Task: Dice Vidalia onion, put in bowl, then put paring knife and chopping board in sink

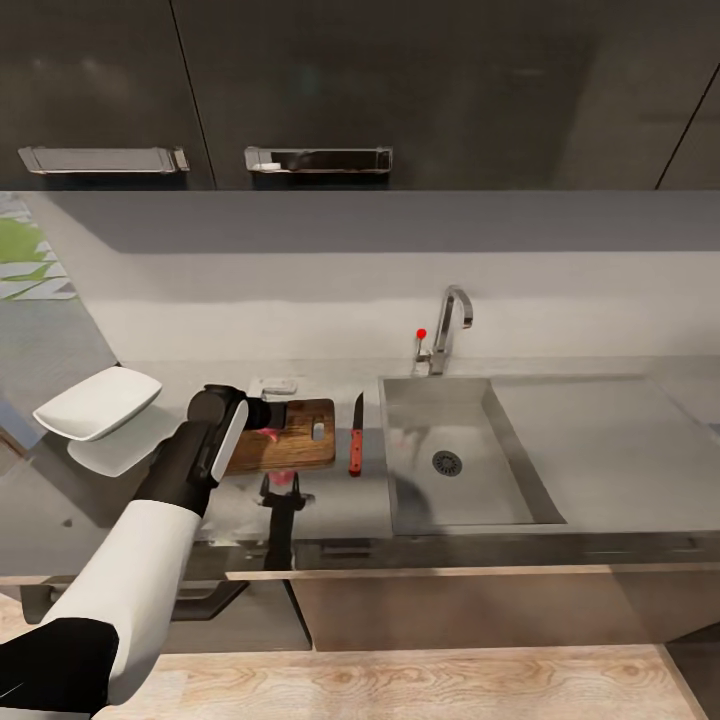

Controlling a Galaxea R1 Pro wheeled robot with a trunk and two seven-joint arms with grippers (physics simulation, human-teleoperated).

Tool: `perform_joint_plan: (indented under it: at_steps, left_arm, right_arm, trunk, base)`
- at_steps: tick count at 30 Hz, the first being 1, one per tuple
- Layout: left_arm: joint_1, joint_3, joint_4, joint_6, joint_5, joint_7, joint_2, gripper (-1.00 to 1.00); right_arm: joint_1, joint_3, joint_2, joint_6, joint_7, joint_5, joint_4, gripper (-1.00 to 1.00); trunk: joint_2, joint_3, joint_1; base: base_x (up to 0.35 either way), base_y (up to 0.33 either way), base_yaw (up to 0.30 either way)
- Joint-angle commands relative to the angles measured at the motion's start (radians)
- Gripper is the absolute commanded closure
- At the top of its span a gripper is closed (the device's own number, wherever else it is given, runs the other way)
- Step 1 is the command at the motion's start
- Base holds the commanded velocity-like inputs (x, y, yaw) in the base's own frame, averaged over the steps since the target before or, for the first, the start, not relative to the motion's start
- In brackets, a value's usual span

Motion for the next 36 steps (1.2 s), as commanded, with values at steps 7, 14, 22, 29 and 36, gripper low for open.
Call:
perform_joint_plan:
  at_steps: [7,14,22,29,36]
  left_arm:
    - [-0.001,0.0,0.005,0.003,0.001,-0.001,0.0,1.0]
    - [-0.001,0.0,0.016,0.001,0.0,-0.001,0.0,1.0]
    - [-0.001,0.0,0.017,0.001,-0.001,-0.001,0.0,1.0]
    - [-0.001,0.001,0.013,0.002,-0.001,-0.001,0.001,1.0]
    - [-0.001,0.001,0.008,0.001,-0.001,-0.001,0.002,1.0]
  right_arm:
    - [-0.001,-0.006,0.001,-0.003,-0.004,0.01,0.001,-1.0]
    - [-0.001,-0.006,0.002,-0.003,-0.004,0.01,0.001,-1.0]
    - [-0.001,-0.005,0.007,-0.003,-0.005,0.01,0.001,-1.0]
    - [-0.001,-0.006,0.007,-0.003,-0.005,0.01,0.001,-1.0]
    - [-0.001,-0.006,0.006,-0.003,-0.005,0.01,0.001,-1.0]
  trunk:
    - [-0.001,-0.001,0.0]
    - [-0.001,-0.001,0.0]
    - [-0.001,-0.009,0.0]
    - [-0.001,-0.02,0.0]
    - [-0.001,-0.025,0.0]
  base:
    - [0.0,0.0,0.0]
    - [0.0,0.0,0.0]
    - [0.0,0.0,0.0]
    - [0.001,0.0,0.0]
    - [0.114,0.0,0.0]
